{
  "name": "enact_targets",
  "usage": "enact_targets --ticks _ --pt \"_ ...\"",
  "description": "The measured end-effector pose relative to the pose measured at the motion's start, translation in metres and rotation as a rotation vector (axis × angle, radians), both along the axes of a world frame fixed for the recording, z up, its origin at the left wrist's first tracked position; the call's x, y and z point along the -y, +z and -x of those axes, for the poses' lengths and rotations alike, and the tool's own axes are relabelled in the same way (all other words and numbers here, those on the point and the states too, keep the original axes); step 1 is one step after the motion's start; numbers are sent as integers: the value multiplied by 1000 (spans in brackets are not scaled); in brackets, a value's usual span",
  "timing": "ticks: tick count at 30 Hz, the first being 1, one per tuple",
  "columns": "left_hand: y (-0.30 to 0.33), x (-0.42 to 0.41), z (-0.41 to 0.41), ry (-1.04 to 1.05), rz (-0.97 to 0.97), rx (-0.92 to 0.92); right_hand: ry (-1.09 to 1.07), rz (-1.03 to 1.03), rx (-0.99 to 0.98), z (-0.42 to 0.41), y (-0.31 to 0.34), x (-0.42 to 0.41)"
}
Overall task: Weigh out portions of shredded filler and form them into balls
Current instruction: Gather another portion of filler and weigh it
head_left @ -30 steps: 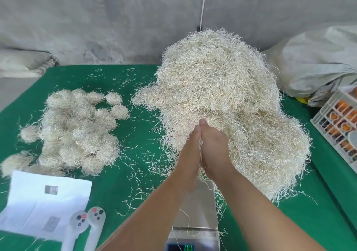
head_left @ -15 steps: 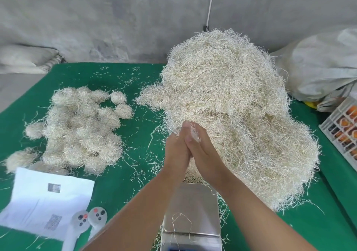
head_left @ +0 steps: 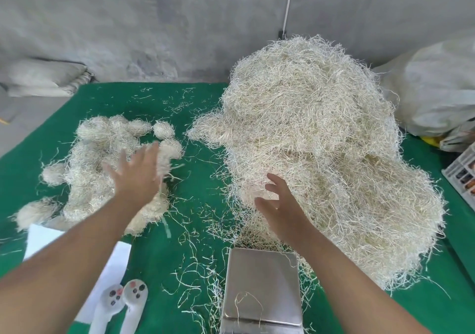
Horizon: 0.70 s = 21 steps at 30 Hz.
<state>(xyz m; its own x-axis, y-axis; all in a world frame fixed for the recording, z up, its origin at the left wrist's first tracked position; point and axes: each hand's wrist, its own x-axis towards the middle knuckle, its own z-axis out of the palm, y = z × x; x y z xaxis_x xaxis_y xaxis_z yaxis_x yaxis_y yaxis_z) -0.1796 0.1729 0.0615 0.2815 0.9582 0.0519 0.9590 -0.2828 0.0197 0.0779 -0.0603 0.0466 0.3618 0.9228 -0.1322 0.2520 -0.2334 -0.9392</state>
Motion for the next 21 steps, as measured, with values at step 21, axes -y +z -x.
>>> enact_targets --ticks 21 --pt "-94 180 -149 -654 638 318 -76 848 997 -117 -94 108"
